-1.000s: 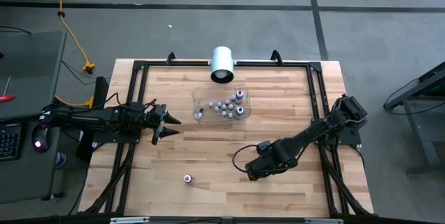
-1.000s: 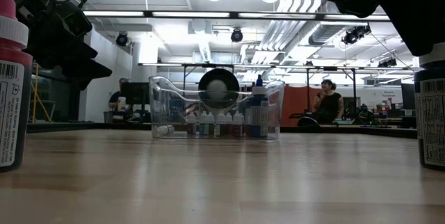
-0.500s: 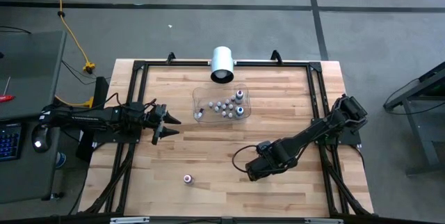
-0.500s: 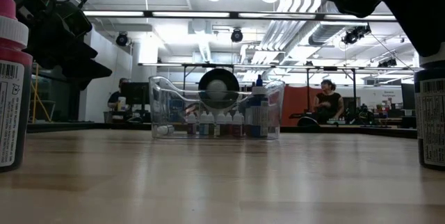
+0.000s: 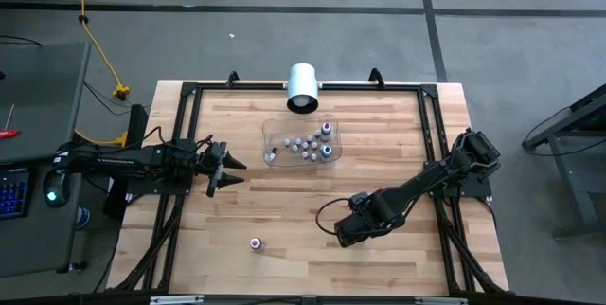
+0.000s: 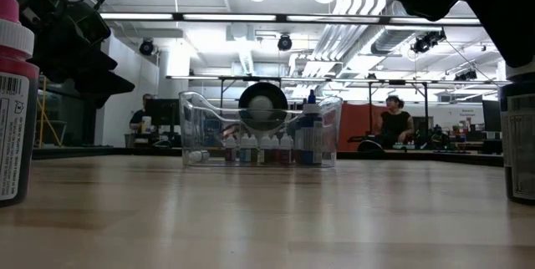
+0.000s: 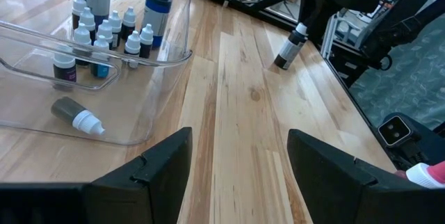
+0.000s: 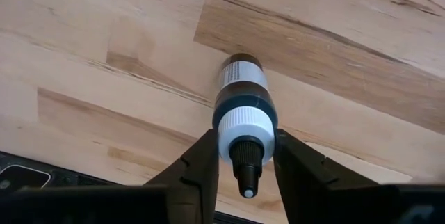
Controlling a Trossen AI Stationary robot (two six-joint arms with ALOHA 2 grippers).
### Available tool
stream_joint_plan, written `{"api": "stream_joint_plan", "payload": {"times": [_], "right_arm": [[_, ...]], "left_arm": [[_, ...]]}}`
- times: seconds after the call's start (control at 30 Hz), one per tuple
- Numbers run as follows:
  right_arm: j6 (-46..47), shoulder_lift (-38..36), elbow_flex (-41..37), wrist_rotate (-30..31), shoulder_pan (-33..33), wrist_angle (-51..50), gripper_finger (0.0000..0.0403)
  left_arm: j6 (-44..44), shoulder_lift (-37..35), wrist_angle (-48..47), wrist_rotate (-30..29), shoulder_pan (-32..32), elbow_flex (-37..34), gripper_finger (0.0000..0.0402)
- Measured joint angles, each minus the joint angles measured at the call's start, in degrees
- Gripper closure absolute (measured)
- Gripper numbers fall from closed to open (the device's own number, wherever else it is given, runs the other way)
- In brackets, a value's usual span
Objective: Pick & Place food coloring
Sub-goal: Put the large black food coloring bottle into the transparent bin
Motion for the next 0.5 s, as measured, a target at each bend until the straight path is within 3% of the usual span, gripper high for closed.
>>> {"api": "stream_joint_plan", "payload": {"times": [0.5], "right_arm": [[-1.78,0.00,0.02,0.39,0.01,-0.25,0.0299]], "left_arm": [[-0.01,0.00,0.00,-0.01,0.00,0.00,0.0167]]}}
